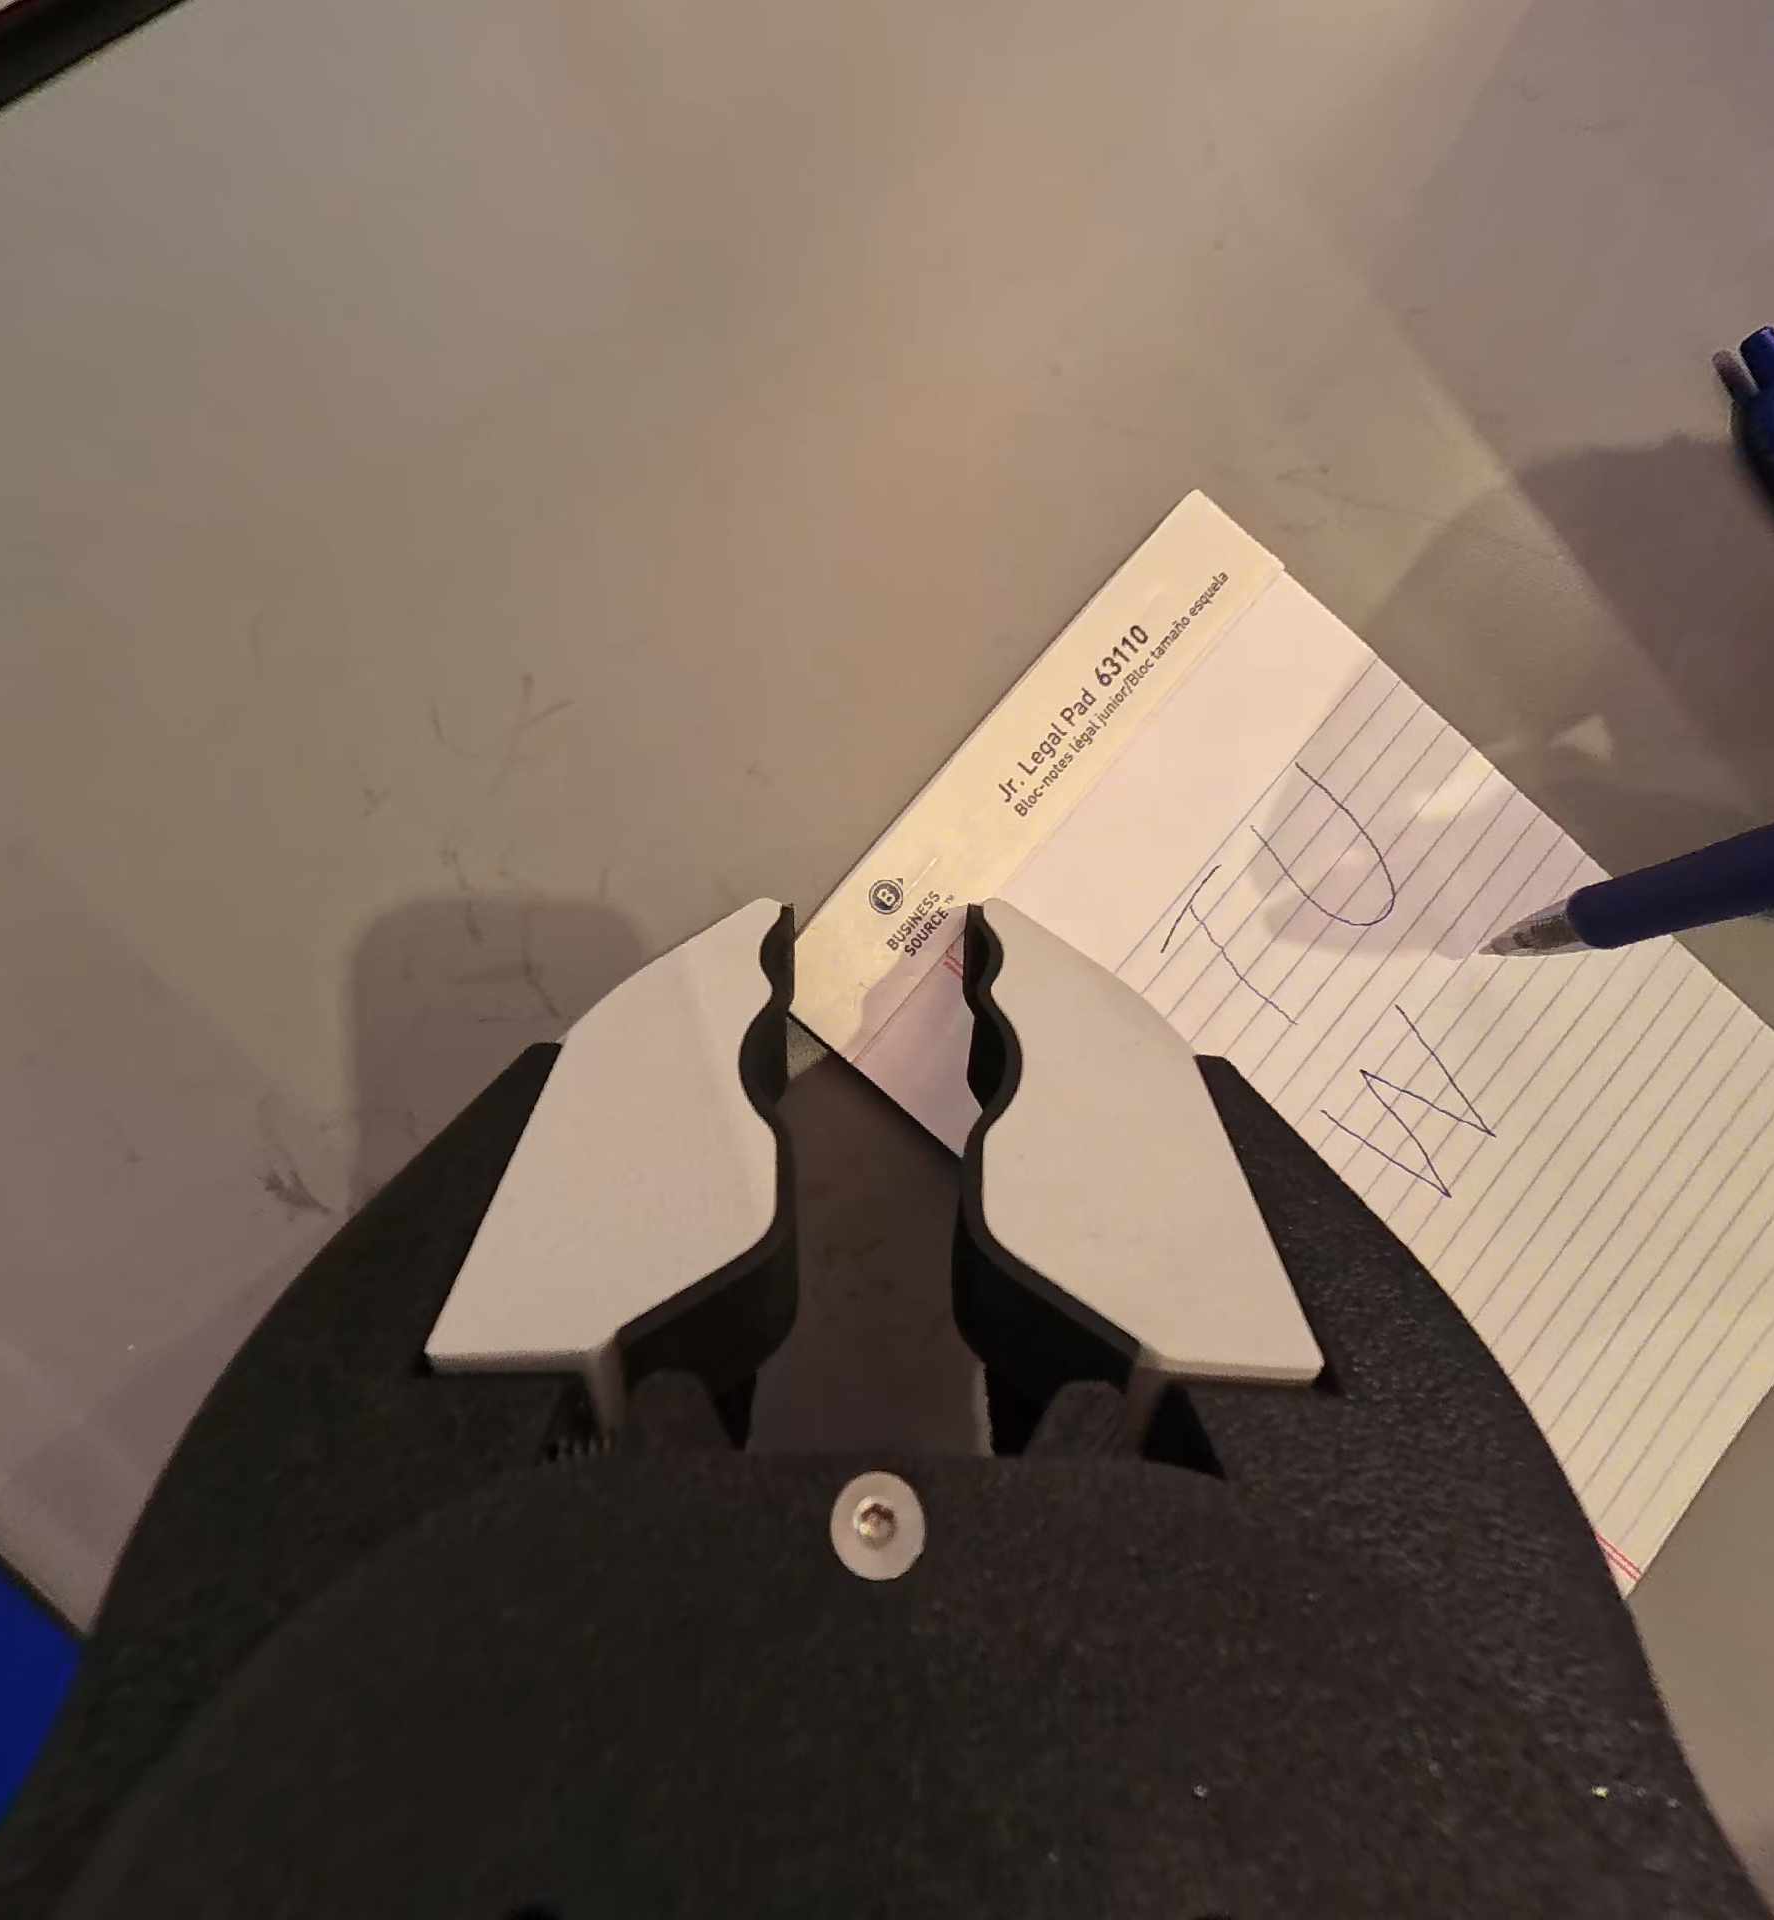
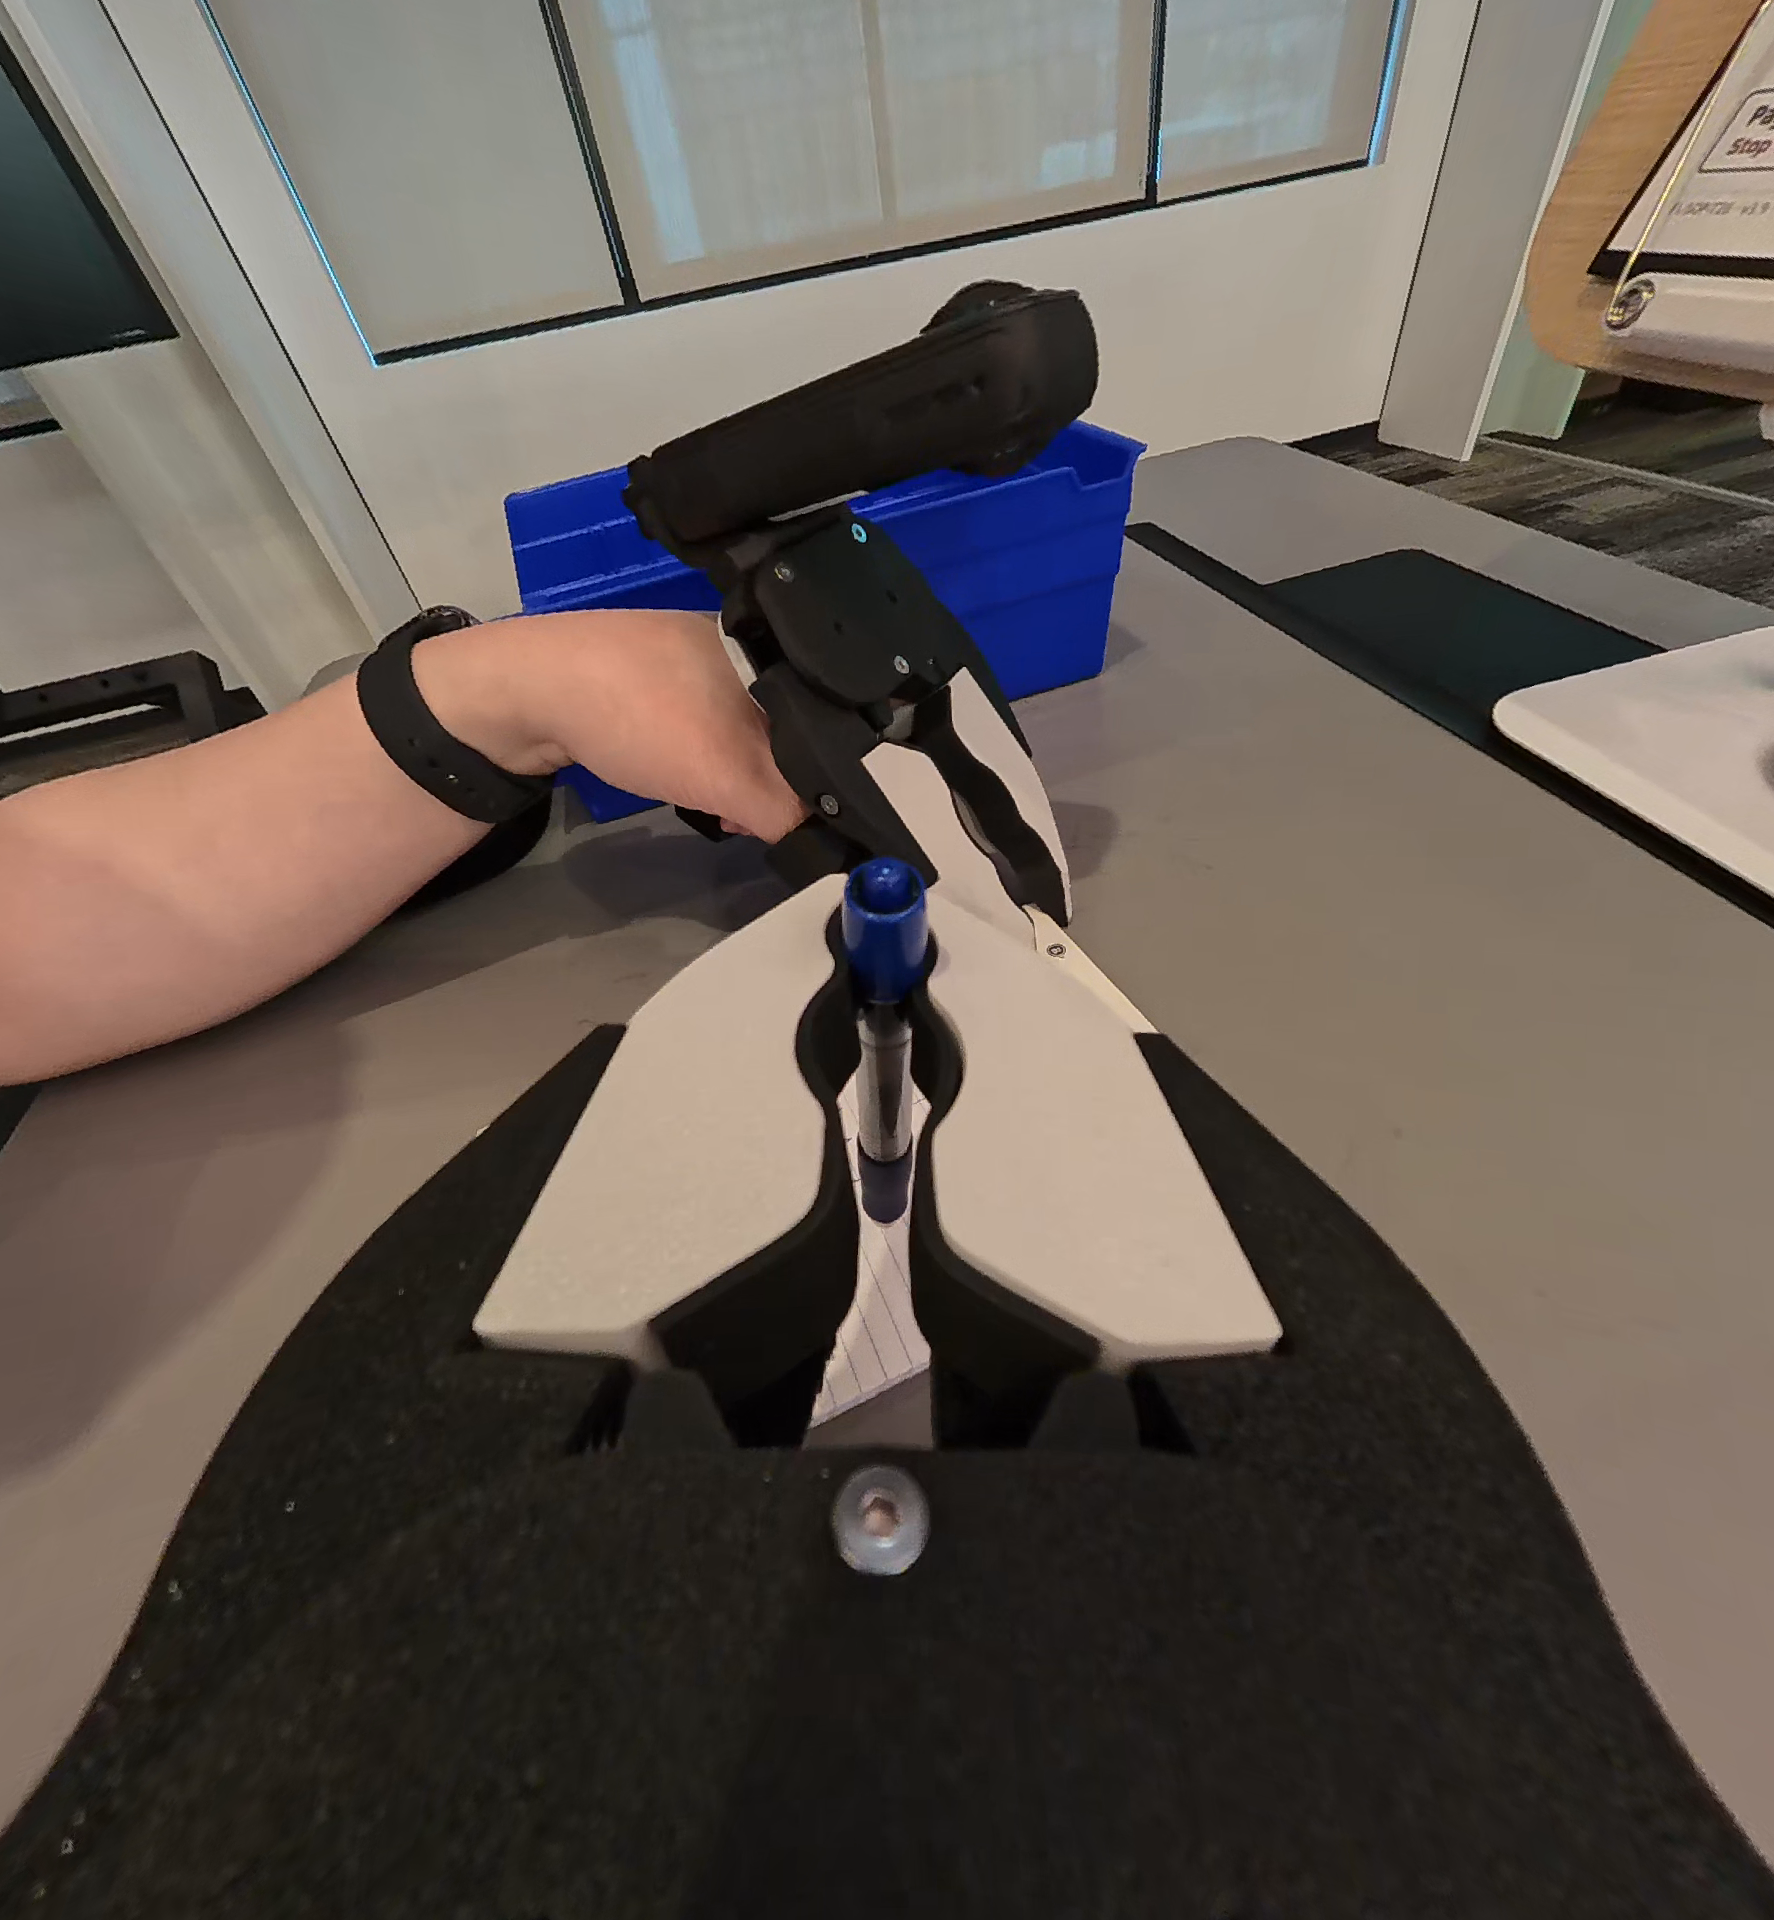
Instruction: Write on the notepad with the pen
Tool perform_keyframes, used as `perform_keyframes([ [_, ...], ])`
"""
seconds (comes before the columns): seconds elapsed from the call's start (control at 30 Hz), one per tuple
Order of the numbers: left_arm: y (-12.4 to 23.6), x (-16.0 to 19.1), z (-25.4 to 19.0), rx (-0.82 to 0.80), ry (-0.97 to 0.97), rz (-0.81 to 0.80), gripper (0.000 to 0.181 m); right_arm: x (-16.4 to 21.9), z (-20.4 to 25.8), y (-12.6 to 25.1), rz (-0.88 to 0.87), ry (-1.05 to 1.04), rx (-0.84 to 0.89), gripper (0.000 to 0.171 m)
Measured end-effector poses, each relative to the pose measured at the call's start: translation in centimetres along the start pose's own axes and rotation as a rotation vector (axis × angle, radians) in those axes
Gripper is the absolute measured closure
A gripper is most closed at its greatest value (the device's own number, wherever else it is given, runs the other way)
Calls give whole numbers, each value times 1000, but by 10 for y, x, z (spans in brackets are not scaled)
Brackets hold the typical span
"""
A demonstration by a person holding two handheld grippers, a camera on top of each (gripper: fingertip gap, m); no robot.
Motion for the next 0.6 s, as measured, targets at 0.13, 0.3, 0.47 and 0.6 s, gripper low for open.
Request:
perform_keyframes([
  [0.13, 0, 0, 0, 0, 0, -1, 150, 2, 0, -2, 9, 24, 11, 167],
  [0.3, 0, 0, 0, 0, 1, -3, 150, 3, 1, -3, 16, 46, 14, 167],
  [0.47, 0, 0, 0, 1, 1, -3, 150, 4, 1, -4, 23, 48, 9, 167],
  [0.6, 0, 0, 0, 1, 1, -4, 150, 5, 3, -4, 30, 58, 3, 167],
])
Point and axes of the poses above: each gripper's, where its closed fingertips meet, y back along the fingers, x out of its underside, z = x × y across the jaws, the point moved 1 cm from there along y, back along the fingers, and after that the axes turned 14 degrees about x, right-handed, at the moved point
